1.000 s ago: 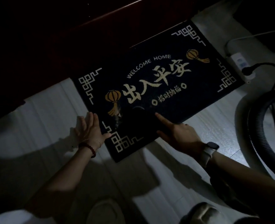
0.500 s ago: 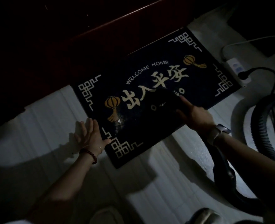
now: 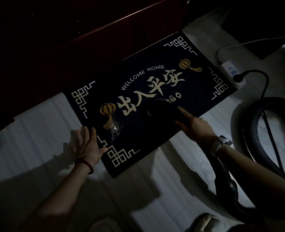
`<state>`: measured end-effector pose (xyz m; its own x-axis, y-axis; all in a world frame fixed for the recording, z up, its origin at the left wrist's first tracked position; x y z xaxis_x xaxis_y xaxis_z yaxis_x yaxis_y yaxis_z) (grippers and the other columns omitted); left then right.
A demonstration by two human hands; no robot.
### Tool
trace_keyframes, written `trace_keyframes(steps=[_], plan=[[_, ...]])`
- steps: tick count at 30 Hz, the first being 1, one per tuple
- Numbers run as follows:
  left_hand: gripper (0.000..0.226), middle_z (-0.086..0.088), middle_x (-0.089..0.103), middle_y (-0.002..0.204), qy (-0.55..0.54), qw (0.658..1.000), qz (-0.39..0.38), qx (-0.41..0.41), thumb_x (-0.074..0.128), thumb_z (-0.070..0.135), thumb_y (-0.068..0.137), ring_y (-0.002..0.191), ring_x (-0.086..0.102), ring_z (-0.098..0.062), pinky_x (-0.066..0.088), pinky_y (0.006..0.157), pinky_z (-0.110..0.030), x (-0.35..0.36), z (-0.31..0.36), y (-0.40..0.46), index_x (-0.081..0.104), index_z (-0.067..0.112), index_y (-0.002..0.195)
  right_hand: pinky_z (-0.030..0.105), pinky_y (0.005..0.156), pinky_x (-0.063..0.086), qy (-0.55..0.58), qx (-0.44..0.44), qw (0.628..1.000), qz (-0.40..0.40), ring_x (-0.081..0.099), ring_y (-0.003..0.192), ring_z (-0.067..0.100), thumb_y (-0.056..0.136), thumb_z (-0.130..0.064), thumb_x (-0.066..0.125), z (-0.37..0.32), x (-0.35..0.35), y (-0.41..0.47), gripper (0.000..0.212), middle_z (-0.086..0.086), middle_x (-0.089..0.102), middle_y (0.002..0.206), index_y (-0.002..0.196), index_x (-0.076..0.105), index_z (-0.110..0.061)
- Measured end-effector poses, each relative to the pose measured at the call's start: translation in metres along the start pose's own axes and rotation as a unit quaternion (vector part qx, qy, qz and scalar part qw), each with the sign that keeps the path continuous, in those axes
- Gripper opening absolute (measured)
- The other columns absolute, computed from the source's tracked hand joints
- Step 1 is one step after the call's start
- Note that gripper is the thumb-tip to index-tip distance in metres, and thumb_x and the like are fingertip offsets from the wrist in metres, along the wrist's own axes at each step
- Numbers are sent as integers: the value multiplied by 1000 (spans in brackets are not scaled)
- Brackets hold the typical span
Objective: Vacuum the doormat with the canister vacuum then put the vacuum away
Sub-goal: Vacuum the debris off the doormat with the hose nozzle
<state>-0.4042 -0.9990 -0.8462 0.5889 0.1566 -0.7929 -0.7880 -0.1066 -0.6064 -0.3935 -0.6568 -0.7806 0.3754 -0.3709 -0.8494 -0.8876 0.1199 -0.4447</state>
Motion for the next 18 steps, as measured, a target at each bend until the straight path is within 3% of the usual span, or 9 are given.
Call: trace_keyframes(steps=[2, 5, 10, 12, 18], plan=[[87, -2, -17, 157, 10, 1000, 1, 7, 56, 42, 89, 142, -22, -29, 3, 114, -59, 1, 2, 1, -4, 21, 149, 36, 74, 42, 2, 52, 998, 35, 57, 103, 41, 95, -44, 40, 21, -12, 7, 59, 24, 54, 126, 146, 12, -36], [84, -2, -14, 157, 30, 999, 3, 29, 56, 36, 90, 143, -20, -26, 5, 115, -58, -1, 9, 2, -2, 21, 149, 39, 76, 45, -2, 81, 995, 52, 58, 99, 42, 95, -43, 39, 34, -20, 6, 60, 27, 57, 120, 148, 11, -32], [84, -6, -9, 157, 46, 998, -1, 31, 57, 33, 90, 145, -12, -24, 12, 115, -56, -4, 15, 5, 1, 14, 149, 39, 82, 47, 10, -58, 997, -53, 59, 100, 36, 94, -44, 40, -16, 24, -22, 62, 18, 61, 118, 147, 8, -36], [85, -7, -9, 157, 41, 999, -5, 33, 57, 32, 90, 145, -10, -24, 13, 115, -54, -5, 16, 4, 0, 13, 149, 39, 83, 48, 10, -77, 995, -62, 60, 99, 34, 94, -45, 40, -20, 29, -30, 61, 15, 62, 117, 146, 7, -39], [84, -5, -11, 157, 27, 999, -12, 32, 57, 31, 90, 145, -10, -24, 13, 115, -53, -6, 14, 1, 0, 15, 149, 44, 80, 52, 64, 70, 995, 31, 63, 85, 39, 94, -45, 41, 48, -18, 10, 59, 22, 63, 112, 146, 16, -36]])
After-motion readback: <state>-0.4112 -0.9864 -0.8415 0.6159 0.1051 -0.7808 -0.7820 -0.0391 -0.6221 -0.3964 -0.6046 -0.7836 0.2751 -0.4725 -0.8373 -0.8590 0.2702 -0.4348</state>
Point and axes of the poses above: each hand's wrist, its own y-axis towards the middle knuckle, its own x-axis out of the palm, z = x × y, the point moved 5 cm from there along y, towards the middle knuckle
